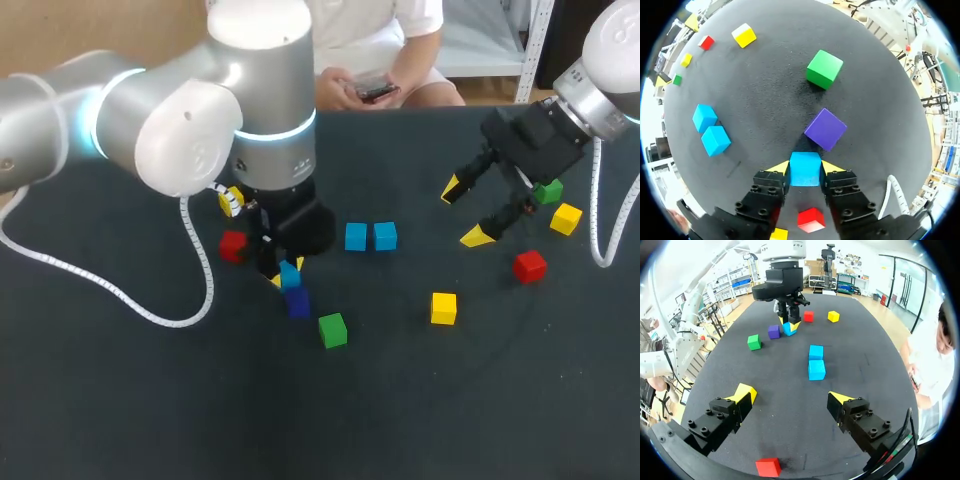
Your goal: Place the blue cubes, place green cubes on the blue cubes, place the yellow cubes on the green cubes, then place the red cubes on the yellow cubes, and place purple cube on the red cubes.
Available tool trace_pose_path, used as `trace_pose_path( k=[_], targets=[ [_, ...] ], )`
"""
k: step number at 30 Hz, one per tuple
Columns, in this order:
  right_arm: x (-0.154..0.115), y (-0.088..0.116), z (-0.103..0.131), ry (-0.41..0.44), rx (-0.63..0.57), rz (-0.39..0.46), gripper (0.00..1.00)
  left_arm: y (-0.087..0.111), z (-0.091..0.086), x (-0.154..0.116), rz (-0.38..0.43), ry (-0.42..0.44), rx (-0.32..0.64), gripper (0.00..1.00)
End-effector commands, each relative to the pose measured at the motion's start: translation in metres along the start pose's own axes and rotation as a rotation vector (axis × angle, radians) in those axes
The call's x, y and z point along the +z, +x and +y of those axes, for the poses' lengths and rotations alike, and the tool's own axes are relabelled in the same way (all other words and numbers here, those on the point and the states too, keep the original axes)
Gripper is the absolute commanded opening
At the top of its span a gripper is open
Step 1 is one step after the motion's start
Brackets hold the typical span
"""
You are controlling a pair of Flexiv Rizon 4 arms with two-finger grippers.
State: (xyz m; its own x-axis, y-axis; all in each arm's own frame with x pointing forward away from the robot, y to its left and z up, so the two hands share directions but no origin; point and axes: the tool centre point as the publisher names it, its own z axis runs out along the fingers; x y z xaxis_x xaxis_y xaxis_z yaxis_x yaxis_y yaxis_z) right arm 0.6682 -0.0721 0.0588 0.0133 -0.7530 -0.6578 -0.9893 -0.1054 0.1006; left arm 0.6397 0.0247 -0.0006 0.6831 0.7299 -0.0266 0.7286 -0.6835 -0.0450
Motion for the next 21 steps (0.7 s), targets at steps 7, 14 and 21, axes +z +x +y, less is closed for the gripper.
trace_pose_path(
  k=[7, 14, 21],
  targets=[
    [0.000, 0.000, 0.000, 0.000, -0.001, -0.001, 1.00, 0.005, -0.008, 0.001, 0.018, 0.078, -0.148, 0.00],
    [0.000, 0.000, 0.000, 0.000, -0.001, -0.001, 1.00, 0.006, -0.021, -0.007, 0.009, 0.115, -0.386, 0.00],
    [0.000, 0.000, 0.000, 0.000, -0.001, -0.001, 1.00, 0.006, -0.038, -0.015, 0.002, 0.106, -0.592, 0.00]
  ],
)
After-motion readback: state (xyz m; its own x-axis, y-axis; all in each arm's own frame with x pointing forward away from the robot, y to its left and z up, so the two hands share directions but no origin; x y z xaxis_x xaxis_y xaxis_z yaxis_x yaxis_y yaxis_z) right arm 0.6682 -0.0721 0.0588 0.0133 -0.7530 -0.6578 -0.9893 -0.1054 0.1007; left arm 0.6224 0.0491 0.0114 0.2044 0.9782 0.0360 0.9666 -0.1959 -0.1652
